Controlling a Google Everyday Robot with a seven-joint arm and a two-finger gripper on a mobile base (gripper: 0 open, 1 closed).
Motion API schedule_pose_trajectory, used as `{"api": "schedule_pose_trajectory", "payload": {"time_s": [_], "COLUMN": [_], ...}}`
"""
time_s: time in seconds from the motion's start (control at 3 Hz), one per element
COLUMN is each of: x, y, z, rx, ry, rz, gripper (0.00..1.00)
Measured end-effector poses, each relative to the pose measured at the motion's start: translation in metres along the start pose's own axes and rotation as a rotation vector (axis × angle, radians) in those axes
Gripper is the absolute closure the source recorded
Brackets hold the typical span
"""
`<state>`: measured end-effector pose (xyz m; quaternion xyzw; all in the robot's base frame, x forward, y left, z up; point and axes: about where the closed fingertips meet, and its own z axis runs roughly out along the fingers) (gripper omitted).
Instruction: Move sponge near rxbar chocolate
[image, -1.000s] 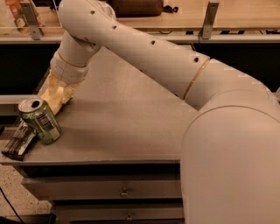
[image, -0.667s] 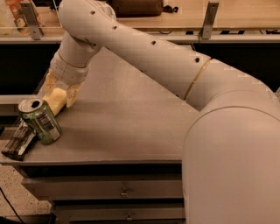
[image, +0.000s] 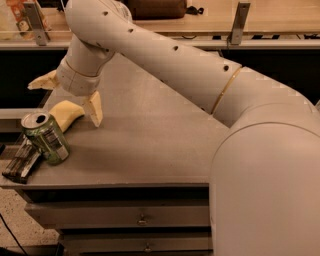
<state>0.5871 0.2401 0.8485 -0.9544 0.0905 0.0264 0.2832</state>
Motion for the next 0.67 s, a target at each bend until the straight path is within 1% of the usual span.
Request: {"api": "schedule_pose_trajectory", "payload": {"time_s": [0.33,0.67], "x": [0.0106,0.0115], "y": [0.0007,0.0019], "z": [-0.0166,-0.0161], "rx": [-0.016,-0.018], "ry": [0.040,0.040], "rz": [0.069,0.088], "gripper": [0.00,0.00]}}
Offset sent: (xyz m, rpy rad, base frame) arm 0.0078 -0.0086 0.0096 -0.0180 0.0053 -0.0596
